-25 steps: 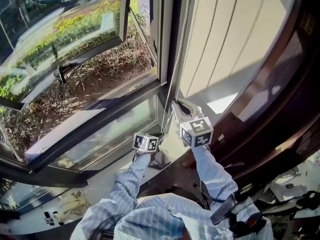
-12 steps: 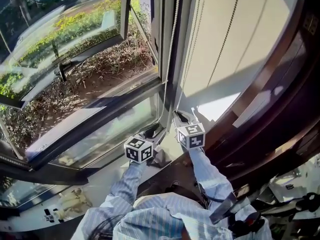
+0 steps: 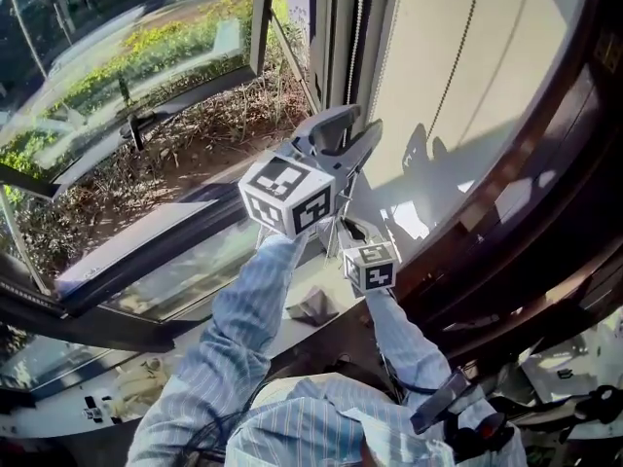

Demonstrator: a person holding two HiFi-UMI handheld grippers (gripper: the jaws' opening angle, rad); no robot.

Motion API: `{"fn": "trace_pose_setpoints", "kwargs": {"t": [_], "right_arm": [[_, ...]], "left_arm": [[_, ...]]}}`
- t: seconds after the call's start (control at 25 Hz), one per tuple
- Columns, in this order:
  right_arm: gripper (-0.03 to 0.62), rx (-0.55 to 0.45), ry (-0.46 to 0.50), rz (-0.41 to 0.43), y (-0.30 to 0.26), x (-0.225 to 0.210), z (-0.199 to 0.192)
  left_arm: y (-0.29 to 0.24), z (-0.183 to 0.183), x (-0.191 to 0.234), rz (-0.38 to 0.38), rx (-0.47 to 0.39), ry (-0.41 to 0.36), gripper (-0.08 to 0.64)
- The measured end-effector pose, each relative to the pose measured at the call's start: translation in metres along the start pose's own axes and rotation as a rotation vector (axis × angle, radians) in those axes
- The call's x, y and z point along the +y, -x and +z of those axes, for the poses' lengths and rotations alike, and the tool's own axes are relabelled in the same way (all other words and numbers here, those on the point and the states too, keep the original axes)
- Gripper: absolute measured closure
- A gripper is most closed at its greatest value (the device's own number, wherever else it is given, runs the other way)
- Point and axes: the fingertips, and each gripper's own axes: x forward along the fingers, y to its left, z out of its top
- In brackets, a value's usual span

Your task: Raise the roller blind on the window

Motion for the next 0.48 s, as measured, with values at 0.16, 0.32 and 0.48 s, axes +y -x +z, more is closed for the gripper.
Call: {"fn": "trace_pose_setpoints", "kwargs": {"t": [0.16,0.32,0.48], "right_arm": [[0.581,-0.002,-0.003,0.001,0.002,0.002,-0.002],[0.583,-0.002,-0.002,-0.006,0.004,0.001,-0.008],[0.584,-0.012,-0.021,-0.008,0.006,0.001,-0.015]], "left_arm": [[-0.015,0.015,0.002,-0.011,-0.022,-0.019,0.450],[-0.016,0.012,-0.001,-0.031,-0.018,0.008,0.545],[-0.002,0.013,0.005,-0.012,-0.087,0.063,0.548]]}}
